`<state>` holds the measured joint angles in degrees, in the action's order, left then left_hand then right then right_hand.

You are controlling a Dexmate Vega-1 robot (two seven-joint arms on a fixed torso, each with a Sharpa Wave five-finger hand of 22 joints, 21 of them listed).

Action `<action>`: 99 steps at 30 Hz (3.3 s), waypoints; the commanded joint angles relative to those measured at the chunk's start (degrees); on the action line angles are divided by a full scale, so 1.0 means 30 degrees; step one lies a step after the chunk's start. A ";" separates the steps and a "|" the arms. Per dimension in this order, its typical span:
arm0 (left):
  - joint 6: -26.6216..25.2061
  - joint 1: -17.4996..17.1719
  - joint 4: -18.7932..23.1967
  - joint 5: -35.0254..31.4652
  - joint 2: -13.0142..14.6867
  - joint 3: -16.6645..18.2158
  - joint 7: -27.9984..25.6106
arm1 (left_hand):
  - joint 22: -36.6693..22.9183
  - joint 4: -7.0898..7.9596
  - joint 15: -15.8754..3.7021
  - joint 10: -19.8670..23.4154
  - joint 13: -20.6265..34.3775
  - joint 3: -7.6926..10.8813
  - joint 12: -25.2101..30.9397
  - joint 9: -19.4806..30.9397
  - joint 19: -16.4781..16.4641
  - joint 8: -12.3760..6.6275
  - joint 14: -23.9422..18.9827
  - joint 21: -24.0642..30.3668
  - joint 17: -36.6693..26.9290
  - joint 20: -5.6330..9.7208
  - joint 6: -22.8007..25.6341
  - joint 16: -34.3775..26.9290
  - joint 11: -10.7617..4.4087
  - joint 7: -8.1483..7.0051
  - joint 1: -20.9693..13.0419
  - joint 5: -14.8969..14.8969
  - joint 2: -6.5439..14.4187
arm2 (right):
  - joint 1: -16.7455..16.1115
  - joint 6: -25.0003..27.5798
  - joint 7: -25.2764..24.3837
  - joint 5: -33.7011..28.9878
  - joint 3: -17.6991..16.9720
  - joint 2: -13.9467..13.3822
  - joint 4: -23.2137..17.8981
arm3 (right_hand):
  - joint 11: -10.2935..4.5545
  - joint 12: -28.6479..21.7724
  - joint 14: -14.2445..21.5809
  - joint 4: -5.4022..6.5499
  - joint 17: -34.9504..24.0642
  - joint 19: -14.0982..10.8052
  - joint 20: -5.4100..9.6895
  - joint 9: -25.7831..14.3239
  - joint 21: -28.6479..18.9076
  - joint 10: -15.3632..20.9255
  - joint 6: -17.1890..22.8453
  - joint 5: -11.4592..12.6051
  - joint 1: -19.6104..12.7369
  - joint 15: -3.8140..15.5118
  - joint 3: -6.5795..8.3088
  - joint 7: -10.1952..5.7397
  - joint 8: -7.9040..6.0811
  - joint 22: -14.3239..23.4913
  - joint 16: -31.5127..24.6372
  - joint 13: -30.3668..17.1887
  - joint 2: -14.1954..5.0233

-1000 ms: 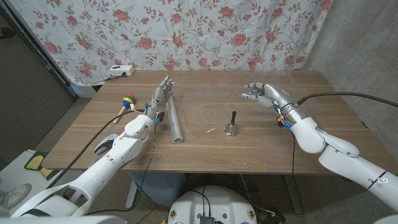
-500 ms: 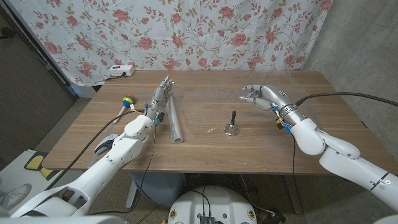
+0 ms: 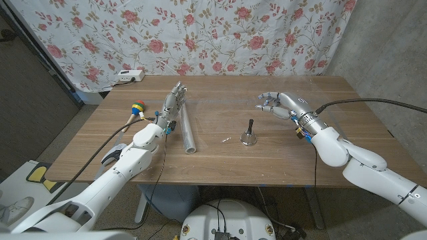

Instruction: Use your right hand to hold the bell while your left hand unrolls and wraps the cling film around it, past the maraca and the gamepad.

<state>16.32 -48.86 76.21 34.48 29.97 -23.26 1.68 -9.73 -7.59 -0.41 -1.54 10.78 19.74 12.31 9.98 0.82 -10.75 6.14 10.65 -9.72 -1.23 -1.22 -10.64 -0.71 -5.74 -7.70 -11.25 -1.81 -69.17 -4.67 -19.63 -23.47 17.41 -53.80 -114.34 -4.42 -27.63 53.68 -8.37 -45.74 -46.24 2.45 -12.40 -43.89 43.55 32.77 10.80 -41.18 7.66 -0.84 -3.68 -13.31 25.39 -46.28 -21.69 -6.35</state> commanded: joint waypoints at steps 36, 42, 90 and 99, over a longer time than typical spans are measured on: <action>0.0039 -0.0274 0.0200 0.0106 0.0041 0.0080 -0.0066 | -0.0081 0.0057 0.0079 0.0122 0.0060 -0.0101 -0.0064 0.0092 0.0069 0.0002 0.0058 0.0101 -0.0102 -0.0041 0.0132 0.0074 -0.0005 0.0040 -0.0067 -0.0048 0.0144 | 0.0894 0.0432 0.2032 -0.1932 0.1425 -0.0607 -0.0829 | 0.0084 0.0723 0.0660 -0.0088 -0.0136 -0.0550 0.0661 -0.0169 -0.1065 -0.1272 0.0436 -0.0074 -0.1048 0.1678 0.0596 0.0113 0.0126 -0.0481 0.1162 0.0322 -0.0084; 0.0037 -0.0321 0.0232 0.0090 0.0056 0.0066 -0.0076 | -0.0081 0.0057 0.0088 0.0130 0.0060 -0.0110 -0.0063 0.0092 0.0061 0.0000 0.0063 0.0105 -0.0102 -0.0039 0.0143 0.0076 0.0018 0.0062 -0.0067 -0.0048 0.0152 | 0.0938 0.0732 0.2247 -0.2268 0.1605 -0.0624 -0.0978 | 0.0162 0.0699 0.0802 -0.0119 -0.0147 -0.0543 0.0672 -0.0174 -0.1158 -0.1089 0.0523 -0.0084 -0.1166 0.1683 0.0636 0.0122 0.0095 -0.0507 0.1261 0.0383 -0.0032; 0.0144 -0.1277 0.1436 0.0163 0.0486 0.0344 -0.0429 | -0.0081 0.0059 0.0109 0.0182 0.0060 -0.0190 -0.0055 0.0089 0.0069 0.0016 0.0042 0.0105 -0.0102 -0.0028 0.0067 0.0070 0.0034 -0.0011 -0.0063 -0.0050 0.0190 | 0.1132 0.2861 0.3320 -0.4429 0.2824 -0.0898 -0.1710 | 0.0002 -0.0396 0.1492 -0.0079 -0.0952 -0.0139 0.0816 -0.0347 -0.2232 0.0181 0.1254 -0.0110 -0.2358 0.1716 0.1284 -0.0028 0.0145 -0.0559 0.2262 -0.0104 -0.0059; -0.0084 -0.1275 0.1518 0.0163 0.0489 0.0256 -0.0455 | -0.0081 0.0060 0.0108 0.0176 0.0060 -0.0207 -0.0061 0.0089 0.0069 0.0018 0.0058 0.0105 -0.0102 -0.0030 0.0064 0.0077 0.0043 -0.0002 -0.0059 -0.0050 0.0195 | 0.1296 0.3083 0.3408 -0.4873 0.3125 -0.0863 -0.1618 | -0.0091 -0.0591 0.1577 -0.0120 -0.1120 -0.0013 0.0913 -0.0389 -0.2390 0.0298 0.1425 -0.0071 -0.2673 0.1742 0.1497 -0.0143 0.0144 -0.0625 0.2447 -0.0219 -0.0215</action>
<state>16.81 -52.49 80.19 35.10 31.33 -22.30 0.60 -9.73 -7.50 -0.41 -1.23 10.78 19.19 12.31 9.98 0.82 -10.75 6.15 10.65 -9.72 -1.23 -1.13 -10.64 -0.40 -5.64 -7.70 -11.25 -1.81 -65.81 3.72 -9.92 -36.66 25.88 -56.47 -119.50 -4.53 -29.04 57.78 -8.56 -48.78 -46.49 5.01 -13.47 -50.65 44.06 36.45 10.58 -48.17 9.11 3.14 -4.08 -12.93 23.44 -39.17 -22.15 -6.85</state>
